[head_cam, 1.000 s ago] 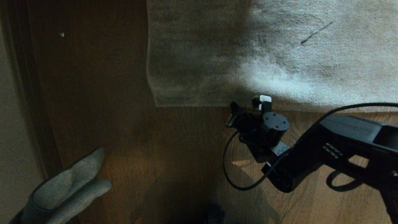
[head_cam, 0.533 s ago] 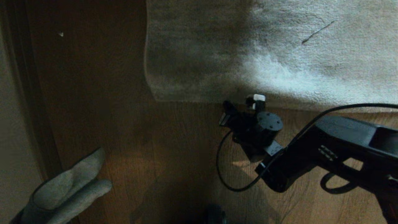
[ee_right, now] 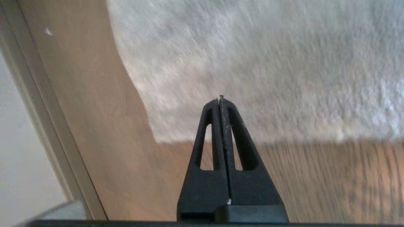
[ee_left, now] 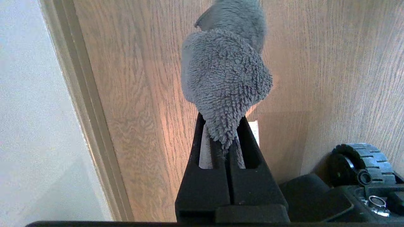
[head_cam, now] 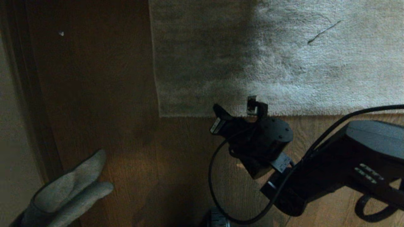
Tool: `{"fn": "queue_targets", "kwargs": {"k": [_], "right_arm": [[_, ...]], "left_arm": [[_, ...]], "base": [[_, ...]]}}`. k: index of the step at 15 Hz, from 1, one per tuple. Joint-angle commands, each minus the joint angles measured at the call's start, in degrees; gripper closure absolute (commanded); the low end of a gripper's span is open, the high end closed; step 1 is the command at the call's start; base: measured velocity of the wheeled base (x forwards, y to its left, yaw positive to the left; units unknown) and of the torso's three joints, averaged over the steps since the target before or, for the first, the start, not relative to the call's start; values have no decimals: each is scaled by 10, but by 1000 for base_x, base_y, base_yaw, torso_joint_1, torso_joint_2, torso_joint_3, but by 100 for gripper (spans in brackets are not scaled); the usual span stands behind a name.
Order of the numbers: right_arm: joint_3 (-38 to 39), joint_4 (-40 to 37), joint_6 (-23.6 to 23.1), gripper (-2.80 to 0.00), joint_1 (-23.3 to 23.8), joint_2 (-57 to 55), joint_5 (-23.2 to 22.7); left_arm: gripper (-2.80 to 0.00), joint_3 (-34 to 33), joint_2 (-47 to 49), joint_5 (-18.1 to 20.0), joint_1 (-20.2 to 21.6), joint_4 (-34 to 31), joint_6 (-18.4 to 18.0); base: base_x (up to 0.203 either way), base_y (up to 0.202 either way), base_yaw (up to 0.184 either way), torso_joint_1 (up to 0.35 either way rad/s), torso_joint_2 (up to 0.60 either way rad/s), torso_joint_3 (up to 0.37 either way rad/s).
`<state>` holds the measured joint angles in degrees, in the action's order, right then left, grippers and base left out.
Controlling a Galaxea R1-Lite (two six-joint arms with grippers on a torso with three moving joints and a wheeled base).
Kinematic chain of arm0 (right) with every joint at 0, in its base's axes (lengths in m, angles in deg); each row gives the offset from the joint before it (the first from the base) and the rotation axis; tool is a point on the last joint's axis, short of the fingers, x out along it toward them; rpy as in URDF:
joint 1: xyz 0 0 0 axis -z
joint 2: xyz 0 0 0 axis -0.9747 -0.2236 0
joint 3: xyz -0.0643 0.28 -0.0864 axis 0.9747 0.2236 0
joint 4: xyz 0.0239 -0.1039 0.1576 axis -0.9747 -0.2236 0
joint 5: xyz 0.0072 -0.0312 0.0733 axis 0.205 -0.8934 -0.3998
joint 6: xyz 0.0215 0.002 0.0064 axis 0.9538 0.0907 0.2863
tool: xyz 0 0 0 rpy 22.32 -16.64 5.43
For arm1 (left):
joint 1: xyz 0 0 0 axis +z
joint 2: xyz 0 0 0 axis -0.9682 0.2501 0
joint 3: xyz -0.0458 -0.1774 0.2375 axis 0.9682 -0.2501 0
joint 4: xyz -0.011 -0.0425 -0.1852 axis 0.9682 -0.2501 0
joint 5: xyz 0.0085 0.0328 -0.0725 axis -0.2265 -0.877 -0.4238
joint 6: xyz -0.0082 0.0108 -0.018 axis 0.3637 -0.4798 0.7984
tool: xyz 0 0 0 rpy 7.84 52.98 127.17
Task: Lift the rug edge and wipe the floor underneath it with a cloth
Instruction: Lay down the carpet
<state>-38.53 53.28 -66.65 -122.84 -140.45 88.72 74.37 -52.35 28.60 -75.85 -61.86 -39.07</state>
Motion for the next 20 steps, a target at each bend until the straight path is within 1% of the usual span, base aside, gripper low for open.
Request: {"fn": "queue_targets", "kwargs": {"k": [1,3,7,10,12,14,17,20], "right_arm": [[3,28,-17,0,4,13,1],[12,28,-45,0,18,13,1],[36,28,-61,0,47,-25,6],[9,28,-95,0,73,-62,14],[-8,28,-109,0,84,-64,14],[-6,28,-109,0,84,-53,14],[0,28,-123,0,83,-26,13],[5,28,-123,0,81,6,9]], "left_arm": [[0,0,0,0,0,0,0],[0,1,0,0,0,1,0],[0,0,0,0,0,0,0],[0,0,0,0,0,1,0],[0,0,0,0,0,0,0],[0,0,0,0,0,0,0],[0,1,0,0,0,0,0],[0,1,0,0,0,0,0]], "base": [[0,0,0,0,0,0],[0,0,0,0,0,0],[0,0,0,0,0,0],[0,0,0,0,0,0],[0,0,0,0,0,0],[0,0,0,0,0,0],[0,0,0,0,0,0],[0,0,0,0,0,0]]}}
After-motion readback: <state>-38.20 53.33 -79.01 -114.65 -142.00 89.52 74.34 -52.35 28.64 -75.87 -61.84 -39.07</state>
